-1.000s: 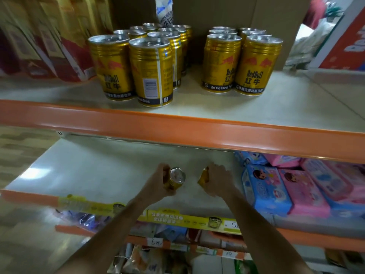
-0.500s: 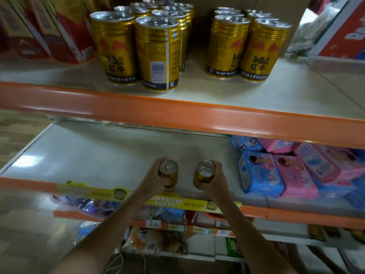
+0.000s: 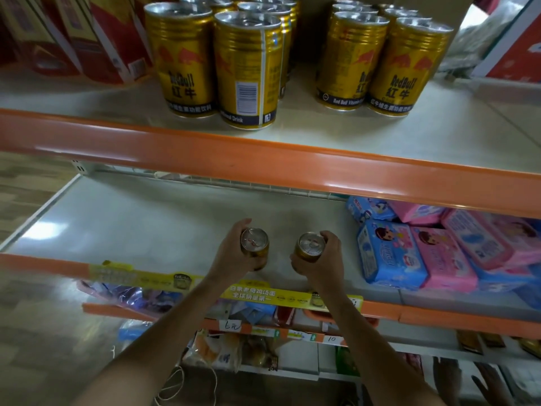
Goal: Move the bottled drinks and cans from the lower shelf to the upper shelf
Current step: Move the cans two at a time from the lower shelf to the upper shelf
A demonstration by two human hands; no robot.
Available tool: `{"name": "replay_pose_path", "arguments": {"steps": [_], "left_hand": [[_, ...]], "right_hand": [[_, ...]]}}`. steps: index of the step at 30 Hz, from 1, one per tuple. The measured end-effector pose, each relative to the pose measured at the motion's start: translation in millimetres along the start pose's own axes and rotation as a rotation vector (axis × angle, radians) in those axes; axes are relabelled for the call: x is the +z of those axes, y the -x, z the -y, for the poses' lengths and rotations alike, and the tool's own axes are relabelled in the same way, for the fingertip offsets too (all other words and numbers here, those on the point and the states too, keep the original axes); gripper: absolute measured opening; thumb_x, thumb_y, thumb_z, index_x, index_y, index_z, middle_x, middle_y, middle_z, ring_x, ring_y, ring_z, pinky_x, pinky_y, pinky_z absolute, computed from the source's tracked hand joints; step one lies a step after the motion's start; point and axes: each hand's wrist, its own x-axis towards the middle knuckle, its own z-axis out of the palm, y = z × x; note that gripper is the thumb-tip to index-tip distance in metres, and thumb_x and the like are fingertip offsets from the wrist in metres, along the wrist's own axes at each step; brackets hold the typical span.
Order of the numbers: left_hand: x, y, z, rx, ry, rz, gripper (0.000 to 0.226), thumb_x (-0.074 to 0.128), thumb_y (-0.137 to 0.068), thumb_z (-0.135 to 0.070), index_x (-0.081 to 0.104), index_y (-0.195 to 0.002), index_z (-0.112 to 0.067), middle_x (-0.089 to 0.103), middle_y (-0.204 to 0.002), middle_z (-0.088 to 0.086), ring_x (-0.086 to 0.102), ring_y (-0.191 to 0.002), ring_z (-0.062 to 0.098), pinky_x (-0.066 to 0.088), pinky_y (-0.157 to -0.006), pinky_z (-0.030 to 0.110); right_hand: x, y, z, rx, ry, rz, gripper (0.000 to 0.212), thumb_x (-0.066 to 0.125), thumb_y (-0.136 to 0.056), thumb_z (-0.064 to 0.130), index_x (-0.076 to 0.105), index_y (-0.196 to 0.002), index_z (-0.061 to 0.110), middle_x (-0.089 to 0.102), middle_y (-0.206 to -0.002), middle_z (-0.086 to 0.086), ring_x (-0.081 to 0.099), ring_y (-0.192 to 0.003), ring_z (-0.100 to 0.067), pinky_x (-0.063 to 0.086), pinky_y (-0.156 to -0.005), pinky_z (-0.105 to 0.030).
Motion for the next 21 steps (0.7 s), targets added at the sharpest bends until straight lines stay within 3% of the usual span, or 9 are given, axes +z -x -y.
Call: {"name": "replay_pose_path", "arguments": {"steps": [4, 8, 11, 14, 17, 19, 21], "left_hand": [[16.0, -1.2, -3.2, -0.018, -0.224, -0.246, 0.093, 0.09, -0.059, -0.045, 0.041, -0.136, -0.026, 0.04, -0.122, 0.001, 0.048, -0.109, 0.022, 0.05, -0.088, 0.039], [37.3, -4.0, -10.8, -0.102, -0.21, -0.368, 0.098, 0.086, -0.062, -0.05, 0.037, -0.141, -0.021, 0.033, -0.13, 0.011, 0.037, -0.122, 0.029, 0.042, -0.1, 0.044], [38.0, -5.5, -3.1, -0.08, -0.019, -0.23, 0.098, 0.083, -0.071, -0.02, 0.025, -0.149, -0.024, 0.03, -0.139, 0.006, 0.038, -0.128, 0.027, 0.041, -0.104, 0.048], [23.2, -6.2, 4.6, -0.128, 0.201, -0.045, 0.106, 0.078, -0.071, 0.006, 0.016, -0.152, -0.022, 0.041, -0.14, 0.005, 0.048, -0.127, 0.024, 0.05, -0.096, 0.035], [12.8, -4.8, 6.6, -0.103, 0.079, -0.046, 0.102, 0.087, -0.067, -0.009, 0.026, -0.148, -0.02, 0.057, -0.12, -0.002, 0.057, -0.116, 0.017, 0.046, -0.092, 0.024], [13.5, -3.3, 5.6, -0.083, 0.003, -0.093, 0.1, 0.091, -0.063, -0.021, 0.033, -0.144, -0.021, 0.059, -0.12, -0.003, 0.058, -0.113, 0.016, 0.047, -0.094, 0.029], [20.4, -3.3, 5.4, -0.066, -0.115, -0.166, 0.099, 0.092, -0.057, -0.032, 0.038, -0.14, -0.022, 0.055, -0.126, -0.001, 0.056, -0.114, 0.019, 0.049, -0.096, 0.039]], "right_hand": [[-5.4, -3.3, -5.5, -0.003, -0.043, 0.045, 0.08, 0.092, -0.059, 0.022, 0.042, -0.121, 0.027, 0.058, -0.111, 0.003, 0.061, -0.1, -0.015, 0.053, -0.083, -0.029], [-7.2, -1.6, -1.7, 0.013, -0.098, 0.064, 0.077, 0.092, -0.061, 0.013, 0.041, -0.118, 0.026, 0.056, -0.103, 0.012, 0.058, -0.092, 0.0, 0.046, -0.075, -0.013], [-10.1, -4.3, -3.6, 0.037, -0.141, 0.105, 0.077, 0.092, -0.06, 0.008, 0.043, -0.117, 0.022, 0.056, -0.102, 0.014, 0.057, -0.091, 0.002, 0.043, -0.073, -0.011], [-13.6, -10.2, -6.7, 0.03, -0.17, 0.147, 0.075, 0.091, -0.058, 0.004, 0.049, -0.118, 0.018, 0.06, -0.106, 0.006, 0.059, -0.096, -0.006, 0.045, -0.075, -0.013], [-16.2, -16.9, -5.3, 0.022, -0.247, 0.187, 0.073, 0.089, -0.052, -0.004, 0.055, -0.113, 0.017, 0.063, -0.106, 0.002, 0.062, -0.098, -0.015, 0.05, -0.078, -0.024], [-17.0, -20.4, -1.8, 0.006, -0.292, 0.204, 0.068, 0.082, -0.045, 0.0, 0.059, -0.105, 0.023, 0.065, -0.102, 0.003, 0.064, -0.096, -0.012, 0.052, -0.08, -0.029], [-15.0, -22.1, -1.3, 0.001, -0.33, 0.193, 0.061, 0.074, -0.042, 0.002, 0.064, -0.096, 0.028, 0.068, -0.093, 0.009, 0.065, -0.089, -0.003, 0.053, -0.076, -0.022]]}}
